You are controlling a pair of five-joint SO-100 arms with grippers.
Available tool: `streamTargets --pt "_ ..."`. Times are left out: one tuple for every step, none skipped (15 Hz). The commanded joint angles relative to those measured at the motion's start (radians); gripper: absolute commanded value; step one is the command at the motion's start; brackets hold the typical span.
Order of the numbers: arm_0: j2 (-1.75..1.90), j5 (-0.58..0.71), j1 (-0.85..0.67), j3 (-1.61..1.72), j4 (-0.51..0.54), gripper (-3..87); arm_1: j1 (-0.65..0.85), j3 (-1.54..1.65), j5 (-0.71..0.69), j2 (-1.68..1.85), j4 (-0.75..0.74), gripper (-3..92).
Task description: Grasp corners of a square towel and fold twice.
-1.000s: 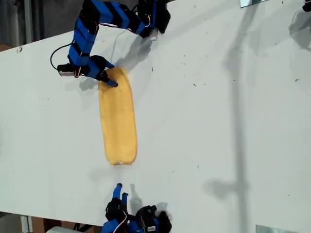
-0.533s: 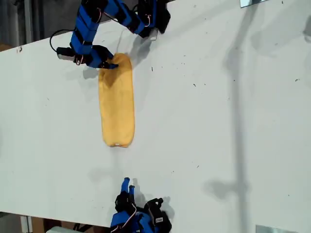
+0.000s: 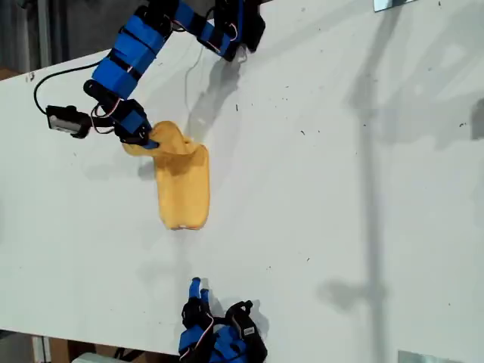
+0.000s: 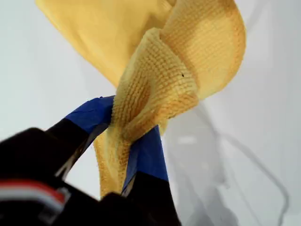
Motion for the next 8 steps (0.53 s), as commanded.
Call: streamTargets --pt "0.018 0.002 -0.032 -0.002 0.009 17.0 -0.089 -0.114 -0.034 -0.066 -0.146 0.0" --pt "0.018 0.002 -0.041 -0.002 0.009 17.0 -0.117 -0.133 -0.041 -0.112 -0.209 0.0" --pt "0.018 0.0 -0.041 0.0 0.011 17.0 -0.137 -0.156 -0.043 -0.153 -0.252 0.0" --pt "0.018 -0.003 -0.041 0.002 0.011 17.0 -0.152 -0.187 -0.046 -0.196 -0.281 0.0" --pt "0.018 -0.006 -0.038 0.002 0.011 16.9 -0.164 -0.222 -0.046 -0.238 -0.296 0.0" --pt "0.018 -0.008 -0.037 0.003 0.011 16.8 -0.175 -0.262 -0.051 -0.278 -0.301 0.0" --pt "0.018 -0.009 -0.037 0.003 0.011 16.8 -0.178 -0.279 -0.051 -0.305 -0.319 0.0" --pt "0.018 -0.009 -0.038 0.003 0.011 16.8 -0.175 -0.282 -0.043 -0.325 -0.336 0.0"
